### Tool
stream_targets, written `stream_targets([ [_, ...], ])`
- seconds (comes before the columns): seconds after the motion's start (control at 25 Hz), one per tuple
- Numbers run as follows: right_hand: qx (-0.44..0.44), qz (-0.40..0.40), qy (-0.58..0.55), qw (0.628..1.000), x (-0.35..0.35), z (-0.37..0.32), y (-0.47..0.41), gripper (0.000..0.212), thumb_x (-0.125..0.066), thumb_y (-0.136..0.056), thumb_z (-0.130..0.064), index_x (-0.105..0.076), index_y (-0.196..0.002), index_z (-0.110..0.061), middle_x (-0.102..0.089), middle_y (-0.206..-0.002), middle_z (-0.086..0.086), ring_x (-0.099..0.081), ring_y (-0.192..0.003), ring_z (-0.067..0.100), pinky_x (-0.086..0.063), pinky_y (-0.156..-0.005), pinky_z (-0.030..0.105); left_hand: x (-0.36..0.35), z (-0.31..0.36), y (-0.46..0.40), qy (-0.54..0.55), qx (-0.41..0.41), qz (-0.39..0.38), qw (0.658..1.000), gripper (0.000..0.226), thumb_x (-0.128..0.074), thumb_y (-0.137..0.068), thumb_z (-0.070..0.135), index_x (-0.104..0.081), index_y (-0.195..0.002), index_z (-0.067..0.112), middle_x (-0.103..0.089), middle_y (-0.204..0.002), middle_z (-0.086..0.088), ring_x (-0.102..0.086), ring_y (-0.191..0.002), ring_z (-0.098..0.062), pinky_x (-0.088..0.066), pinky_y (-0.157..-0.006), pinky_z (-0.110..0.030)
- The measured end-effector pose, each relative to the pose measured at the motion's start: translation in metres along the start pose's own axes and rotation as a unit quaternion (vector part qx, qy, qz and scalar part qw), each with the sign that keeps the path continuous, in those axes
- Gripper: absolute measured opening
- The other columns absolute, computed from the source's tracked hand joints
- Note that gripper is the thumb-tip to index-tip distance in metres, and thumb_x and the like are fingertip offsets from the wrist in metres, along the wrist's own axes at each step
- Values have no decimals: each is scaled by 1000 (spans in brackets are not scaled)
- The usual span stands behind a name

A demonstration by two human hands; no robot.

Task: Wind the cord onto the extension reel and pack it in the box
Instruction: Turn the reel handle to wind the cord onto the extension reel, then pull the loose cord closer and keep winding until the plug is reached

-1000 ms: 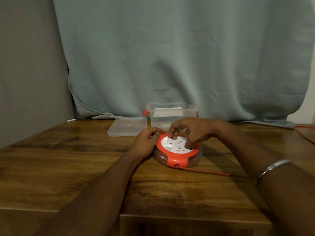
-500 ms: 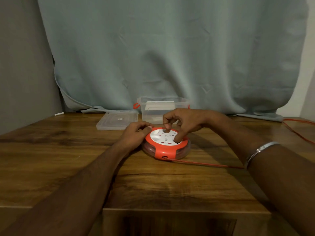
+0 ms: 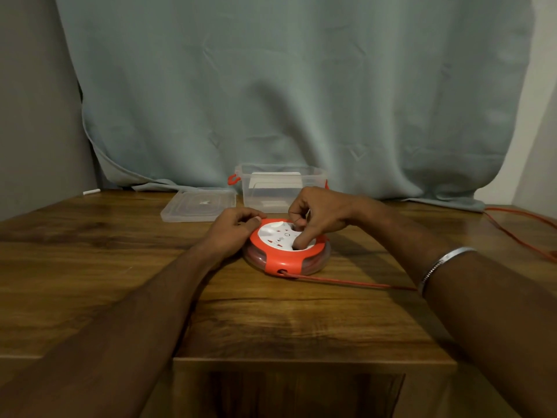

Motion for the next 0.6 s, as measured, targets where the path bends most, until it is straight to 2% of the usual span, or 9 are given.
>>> stream_targets([
  [0.16,-13,1,-9,1000,-2,-1,3,39,-88,-76,-18,-54,-55,-20,-55,-51,-11,-62,-70,3,-54,-73,28,-1,0,0,0,-5,-5,1000,28,-54,-101,27,-67,-125,20,-70,-118,-2,-67,-102,-13,-58,-83,-29],
  [0.24,-16,13,-14,1000,-4,-3,8,42,-89,-73,-20,-53,-53,-20,-52,-53,-7,-56,-61,3,-46,-64,25,-3,3,1,-1,-15,-14,1000,27,-54,-101,26,-67,-124,19,-71,-115,-2,-67,-101,-13,-58,-83,-28],
  [0.32,-15,37,-25,999,-8,-5,16,40,-91,-71,-19,-54,-55,-17,-53,-58,0,-50,-57,6,-41,-61,28,-7,3,1,5,-29,-14,999,24,-55,-101,22,-69,-120,17,-72,-112,-3,-68,-102,-15,-56,-85,-30],
  [0.4,-23,64,-43,997,-10,-6,27,30,-91,-73,-16,-62,-66,-9,-58,-66,4,-50,-64,11,-42,-65,30,-7,2,0,-1,-43,-8,999,22,-56,-100,18,-71,-115,19,-73,-109,-4,-68,-102,-18,-54,-90,-33],
  [0.48,-44,87,-56,994,-11,-7,39,26,-90,-77,-16,-70,-81,1,-62,-75,5,-53,-69,11,-45,-69,29,-6,0,-3,-8,-59,-23,998,22,-57,-99,19,-74,-105,31,-74,-107,-1,-68,-101,-17,-52,-93,-38],
  [0.56,-53,114,-56,991,-14,-8,49,28,-89,-79,-17,-74,-91,3,-67,-80,8,-55,-71,10,-47,-70,29,-5,-5,-4,-27,-70,-34,997,24,-59,-97,25,-76,-97,41,-75,-104,6,-68,-101,-17,-52,-96,-43],
  [0.6,-53,133,-54,988,-16,-9,50,28,-90,-79,-18,-75,-92,2,-72,-84,11,-55,-70,9,-49,-70,29,-1,-9,-3,-33,-66,-28,997,21,-60,-95,29,-76,-99,43,-75,-105,6,-69,-102,-20,-51,-99,-46],
])
Point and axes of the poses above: each hand's wrist, its own y-axis away from the middle knuckle, its own x-axis out of the back of the hand, z = x × y, the point moved 1 cm from there along -y, towards the middle knuckle
